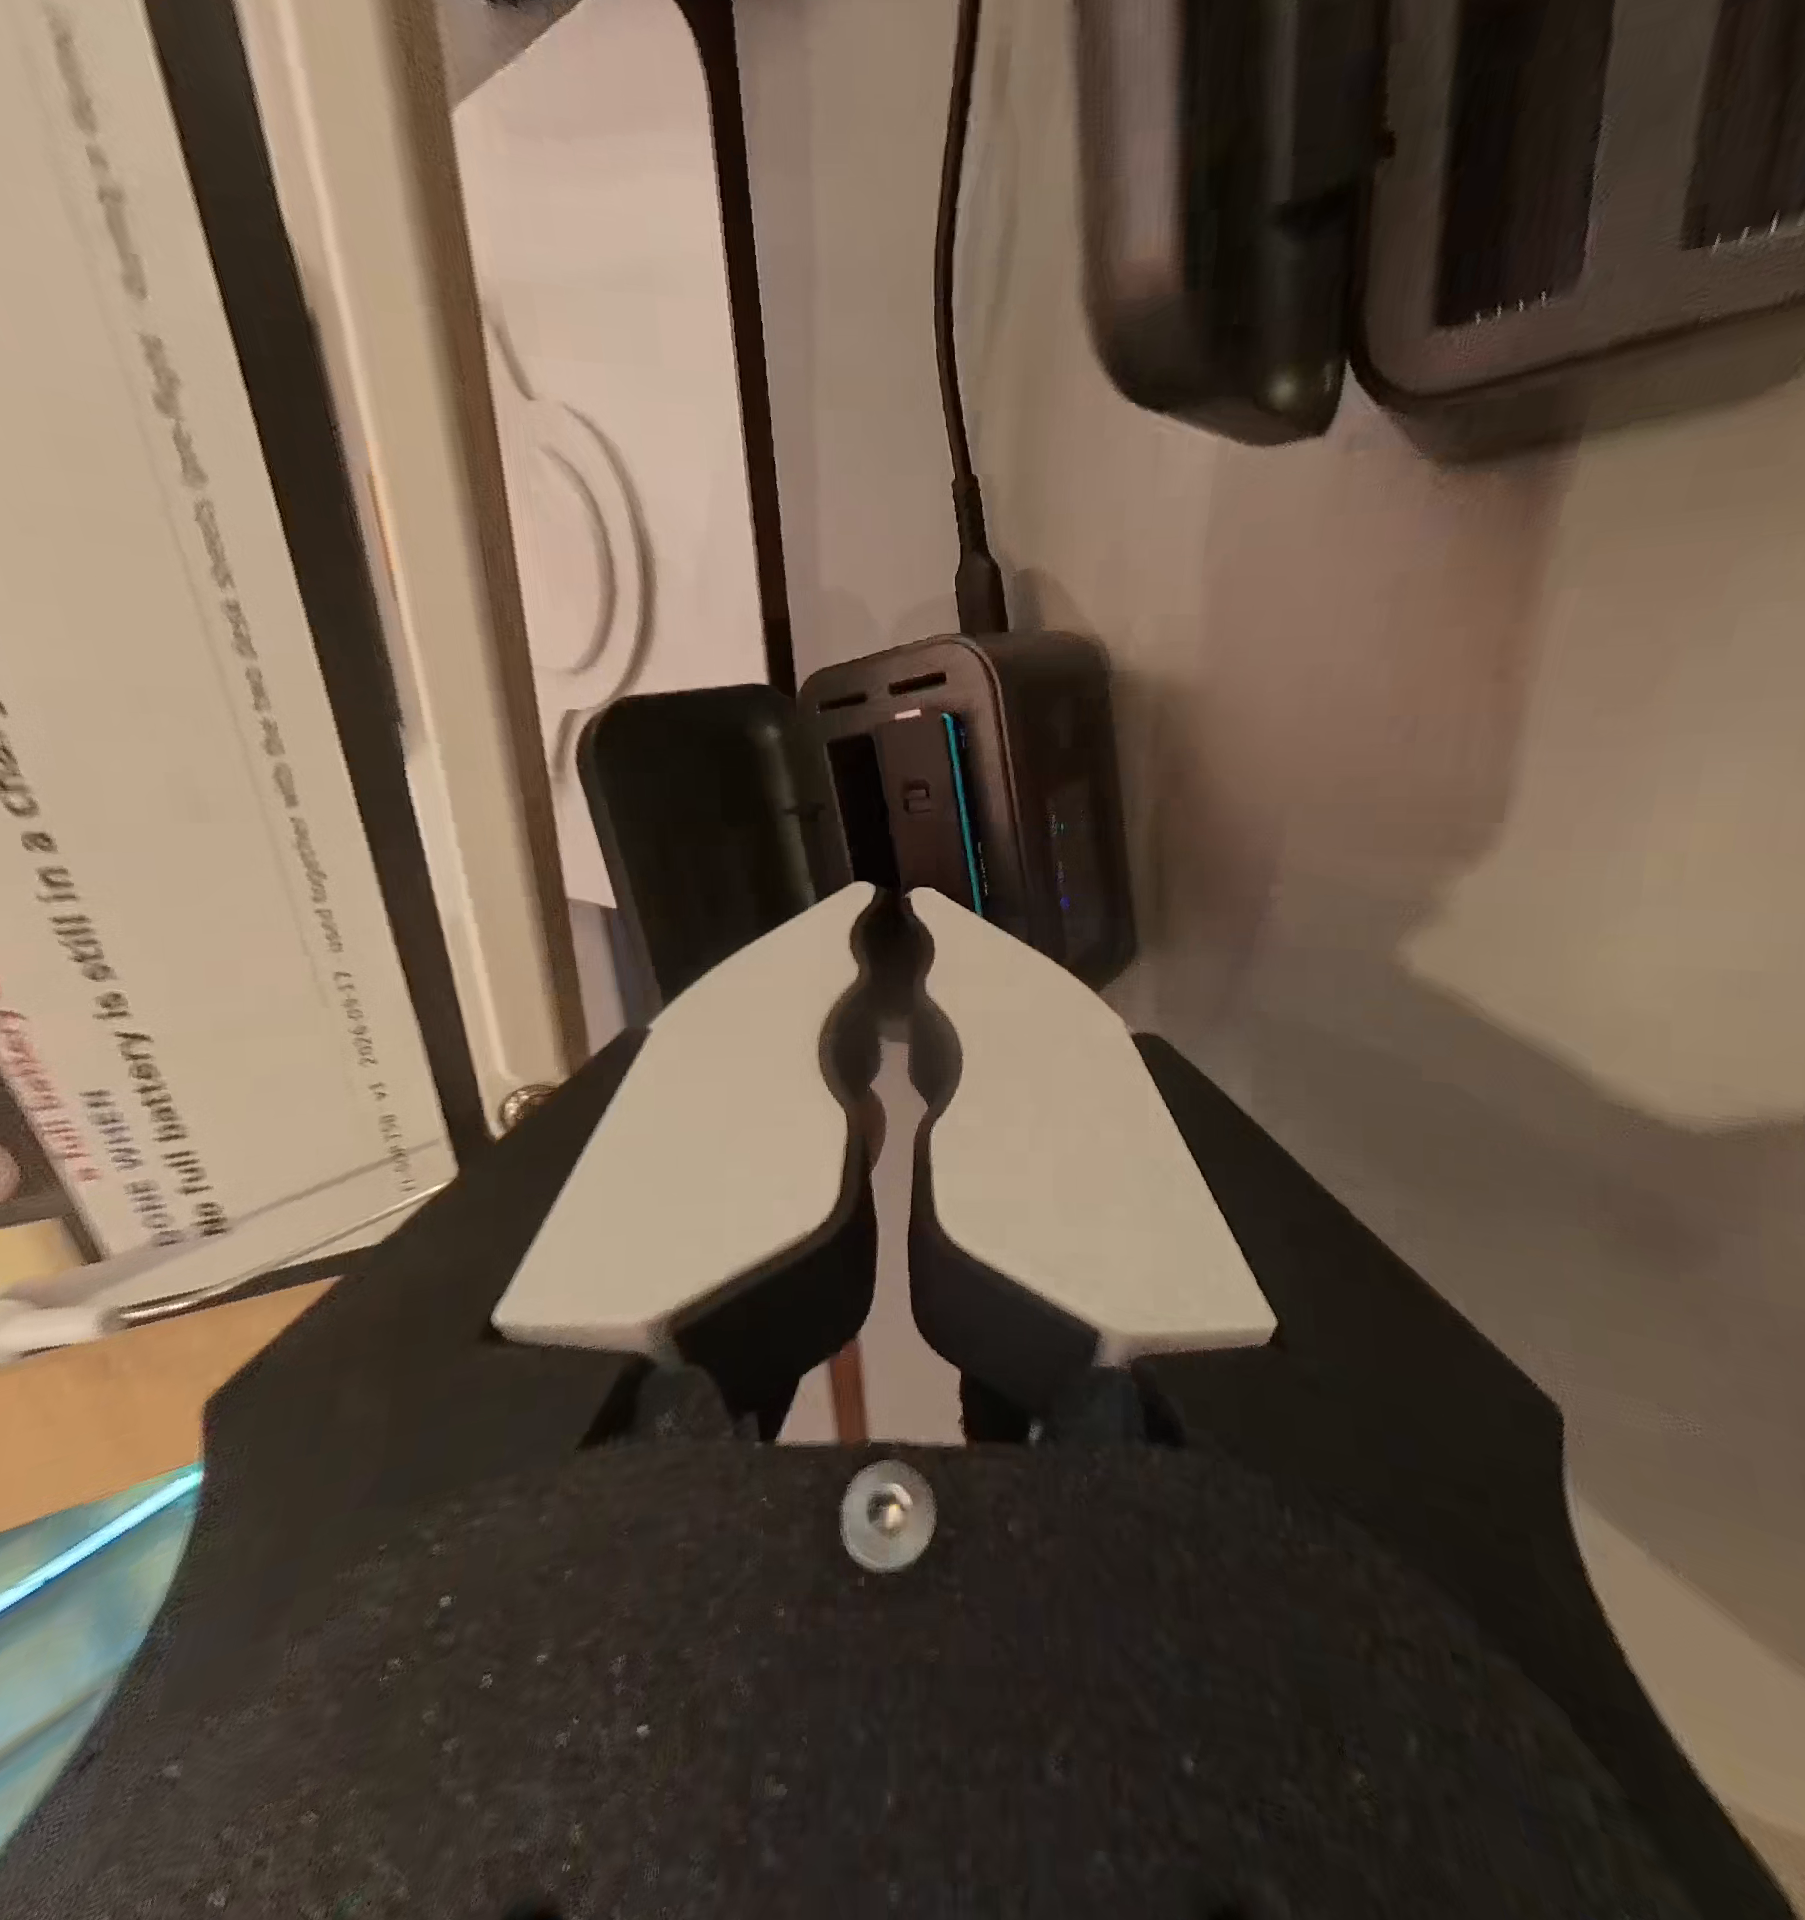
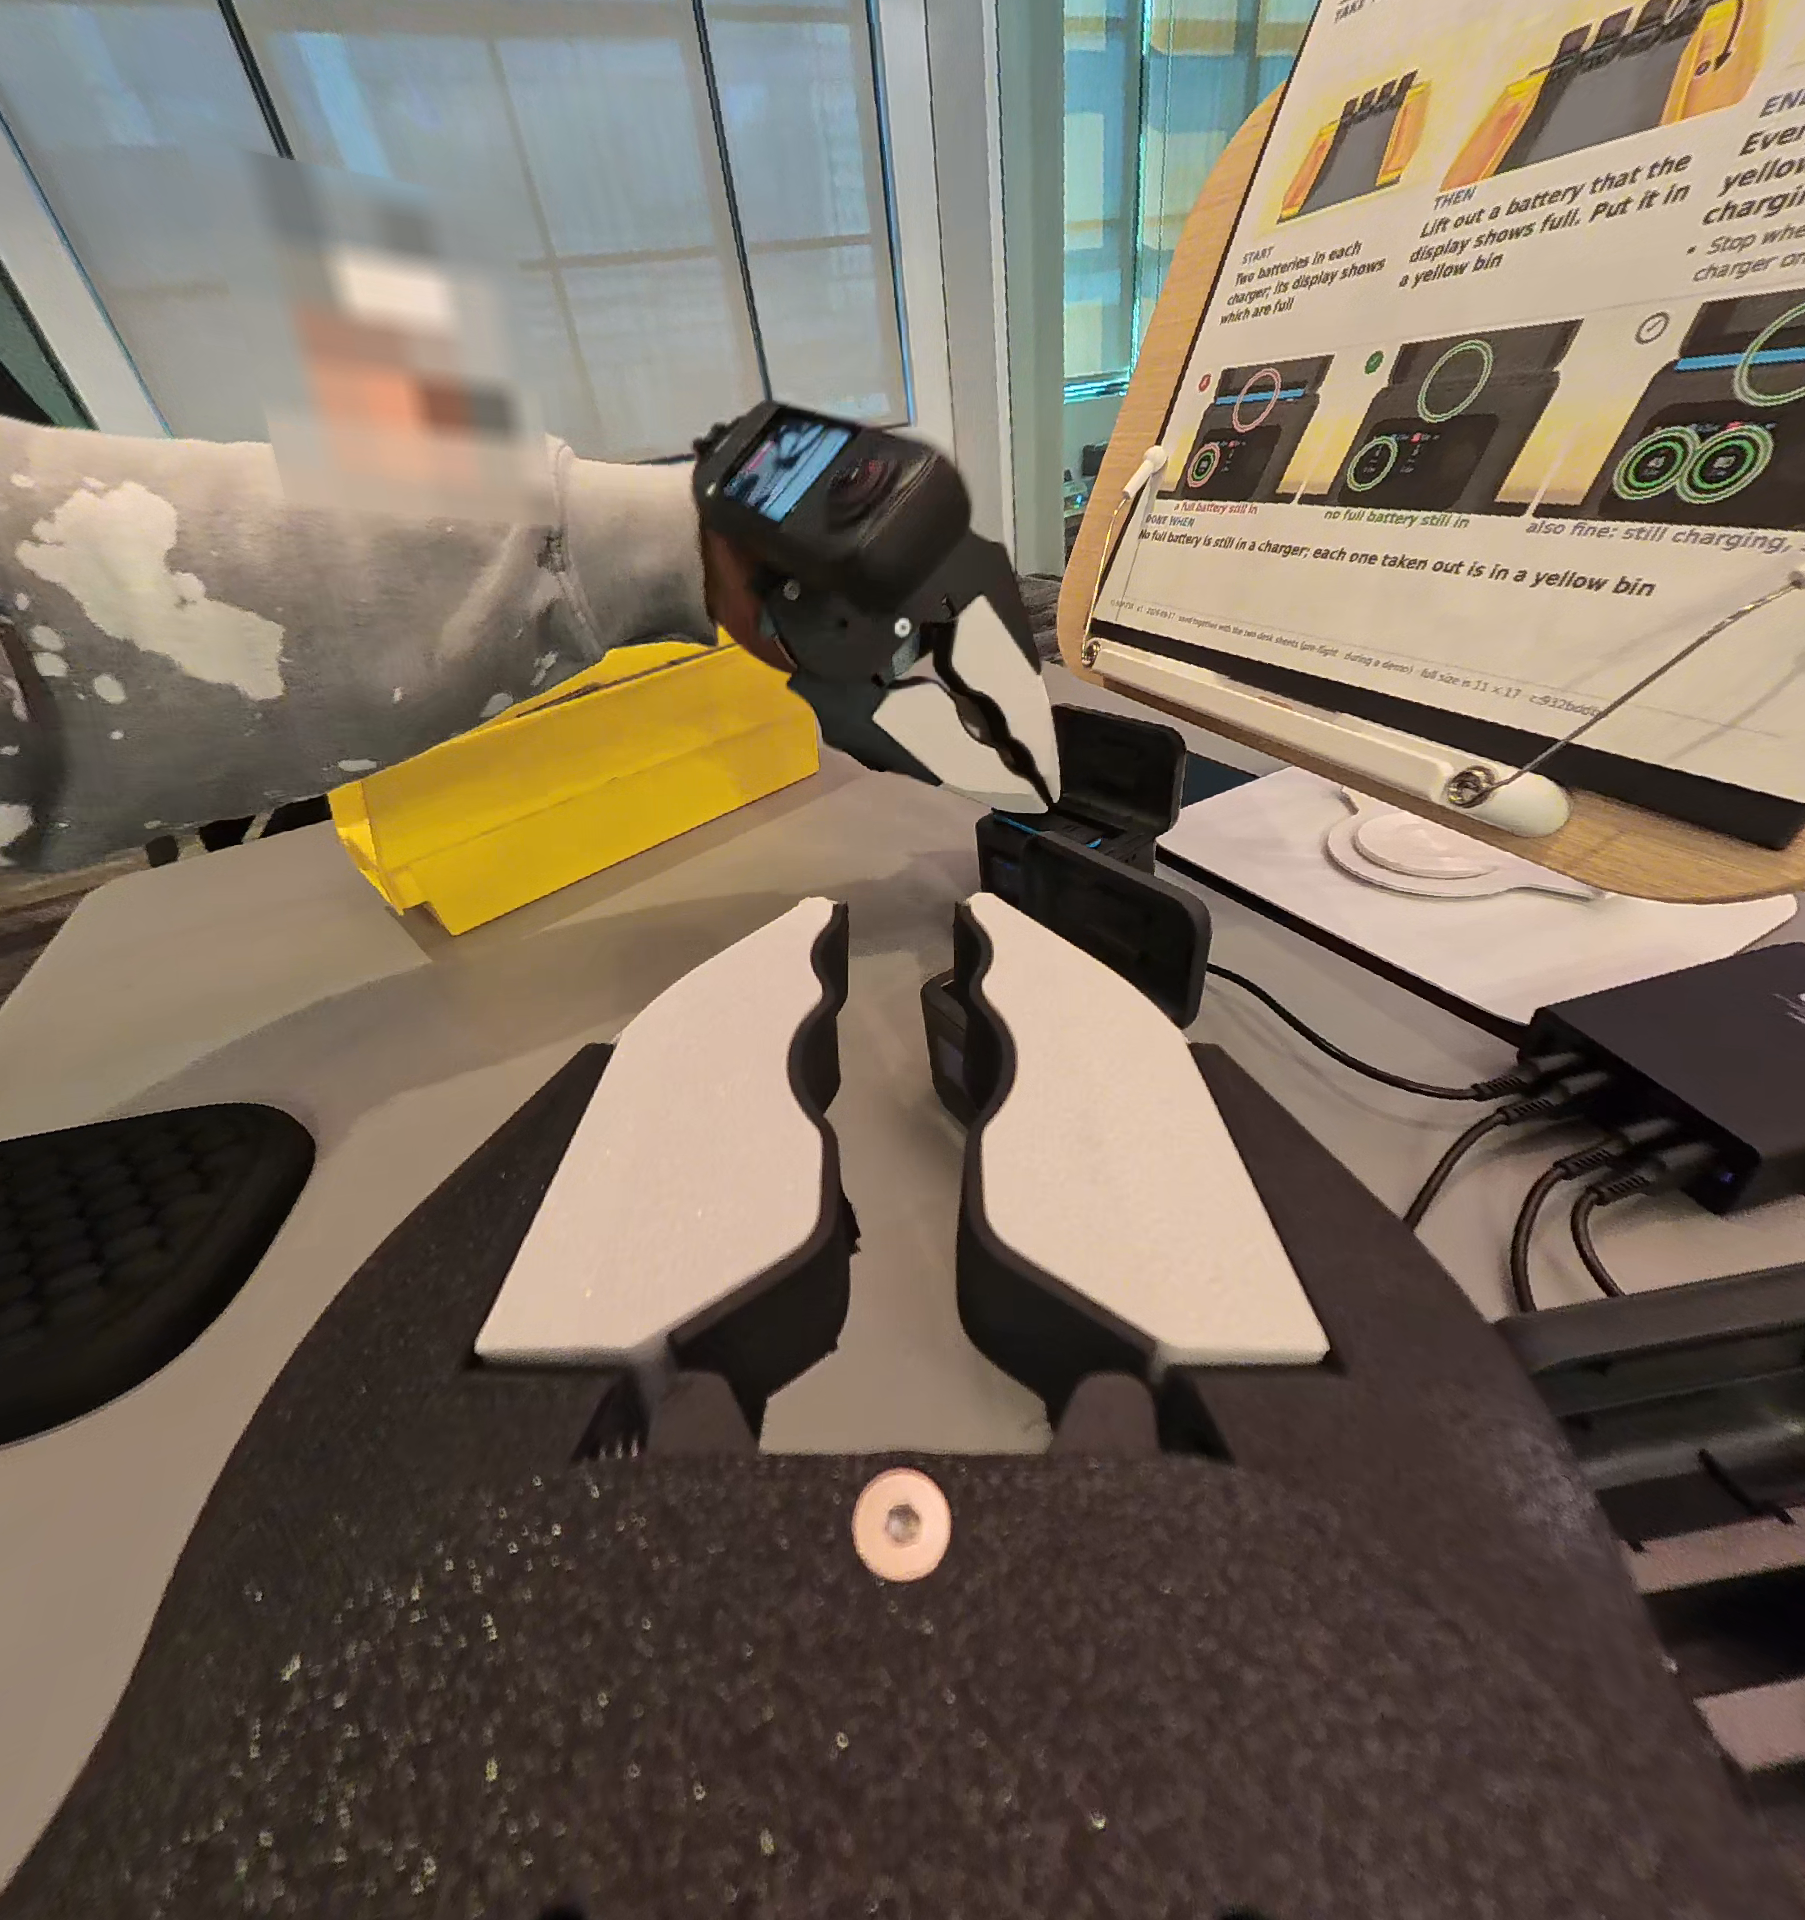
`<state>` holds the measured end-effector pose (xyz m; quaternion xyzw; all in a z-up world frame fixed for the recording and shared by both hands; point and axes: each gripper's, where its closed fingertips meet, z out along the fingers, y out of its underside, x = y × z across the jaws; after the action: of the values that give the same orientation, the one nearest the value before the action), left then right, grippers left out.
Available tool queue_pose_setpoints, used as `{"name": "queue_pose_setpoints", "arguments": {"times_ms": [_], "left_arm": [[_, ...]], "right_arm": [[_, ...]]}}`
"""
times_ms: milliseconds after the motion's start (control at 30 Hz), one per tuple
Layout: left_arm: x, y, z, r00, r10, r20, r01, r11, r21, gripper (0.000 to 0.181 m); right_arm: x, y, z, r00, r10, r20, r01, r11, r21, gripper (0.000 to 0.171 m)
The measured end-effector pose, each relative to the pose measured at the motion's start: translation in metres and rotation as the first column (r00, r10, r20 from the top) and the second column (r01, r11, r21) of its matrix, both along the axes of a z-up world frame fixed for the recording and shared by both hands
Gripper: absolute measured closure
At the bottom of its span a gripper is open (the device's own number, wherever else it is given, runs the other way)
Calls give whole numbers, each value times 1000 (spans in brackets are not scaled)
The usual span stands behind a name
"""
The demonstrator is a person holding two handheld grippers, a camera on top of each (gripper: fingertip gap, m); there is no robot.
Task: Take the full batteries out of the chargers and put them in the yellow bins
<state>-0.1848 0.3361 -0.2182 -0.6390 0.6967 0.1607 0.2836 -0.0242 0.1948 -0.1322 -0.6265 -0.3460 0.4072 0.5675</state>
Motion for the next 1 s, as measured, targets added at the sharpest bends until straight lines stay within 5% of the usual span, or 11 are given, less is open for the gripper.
{"name": "queue_pose_setpoints", "arguments": {"times_ms": [200,467,633,767,1000], "left_arm": [[0,0,0,1000,-6,-15,8,988,156,181],[-3,-1,8,967,105,232,-126,989,78,181],[-14,-11,22,814,282,509,-247,959,-137,145],[-22,-16,4,674,466,573,-301,882,-362,102],[-14,1,-39,658,537,528,-296,829,-475,79]], "right_arm": [[-1,0,0,1000,1,-4,-1,1000,-3,153],[0,0,2,1000,1,-12,-1,1000,-2,153],[2,1,3,1000,1,-28,-1,1000,-12,153],[0,0,3,1000,8,-29,-9,1000,-15,153],[-1,-4,7,999,21,-39,-21,1000,-9,153]]}}
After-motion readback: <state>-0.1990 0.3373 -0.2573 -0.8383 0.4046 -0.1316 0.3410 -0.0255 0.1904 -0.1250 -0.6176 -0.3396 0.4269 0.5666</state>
